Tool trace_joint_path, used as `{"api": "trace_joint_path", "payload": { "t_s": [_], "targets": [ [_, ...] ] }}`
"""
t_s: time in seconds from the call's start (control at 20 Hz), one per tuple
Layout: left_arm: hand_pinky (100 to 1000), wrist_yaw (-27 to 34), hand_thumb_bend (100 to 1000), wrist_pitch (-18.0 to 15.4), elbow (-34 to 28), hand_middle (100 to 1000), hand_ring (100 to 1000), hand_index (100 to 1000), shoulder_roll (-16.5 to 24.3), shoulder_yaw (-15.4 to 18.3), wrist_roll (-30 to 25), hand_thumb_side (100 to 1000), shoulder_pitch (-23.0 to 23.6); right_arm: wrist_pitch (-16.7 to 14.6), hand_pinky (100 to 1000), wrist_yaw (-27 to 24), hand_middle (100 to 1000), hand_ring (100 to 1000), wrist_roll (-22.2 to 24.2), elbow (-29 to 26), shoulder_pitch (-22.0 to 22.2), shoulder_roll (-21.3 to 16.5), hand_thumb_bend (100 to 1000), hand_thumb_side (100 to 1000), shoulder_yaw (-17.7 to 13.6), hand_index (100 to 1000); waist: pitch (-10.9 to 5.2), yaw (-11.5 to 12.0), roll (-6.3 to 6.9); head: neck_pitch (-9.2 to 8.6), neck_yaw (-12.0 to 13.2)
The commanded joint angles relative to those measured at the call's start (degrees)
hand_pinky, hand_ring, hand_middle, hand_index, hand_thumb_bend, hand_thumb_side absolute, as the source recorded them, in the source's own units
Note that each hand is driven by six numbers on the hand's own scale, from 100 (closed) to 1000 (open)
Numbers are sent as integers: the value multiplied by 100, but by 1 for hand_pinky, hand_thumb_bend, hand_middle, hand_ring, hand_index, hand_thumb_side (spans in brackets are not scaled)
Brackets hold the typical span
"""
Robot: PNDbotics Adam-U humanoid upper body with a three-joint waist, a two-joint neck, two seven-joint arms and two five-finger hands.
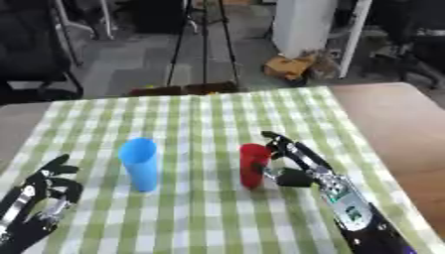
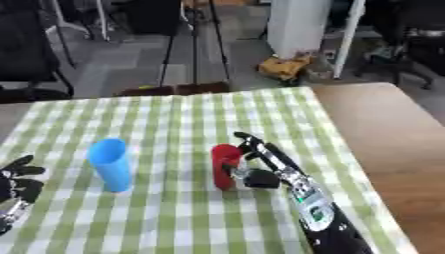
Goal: Pour the contents of one cup into another cup.
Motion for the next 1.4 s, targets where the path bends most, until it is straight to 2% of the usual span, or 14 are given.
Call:
{"api": "trace_joint_path", "payload": {
  "t_s": [0.05,0.4,0.8,1.4],
  "targets": [
    [661,21,325,-7,-80,805,757,951,51,15,-10,783,-91,25,711,38,603,752,-72,-61,-118,-39,369,451,-35,1000,-53,10,8,-39,-11],
    [661,29,321,-8,-84,806,757,951,47,15,-8,786,-94,37,711,10,617,755,-90,-62,-114,-30,357,463,-25,1000,-53,7,11,-47,-2],
    [662,32,317,-8,-85,806,758,951,50,17,-10,789,-94,-5,734,-66,698,781,34,-149,-102,15,408,537,49,1000,-51,13,13,-39,-3],
    [663,32,313,-11,-83,806,758,951,49,14,-15,792,-92,-56,738,-306,719,788,268,-423,22,-39,418,555,232,1000,-73,-18,16,-21,-10]
  ]
}}
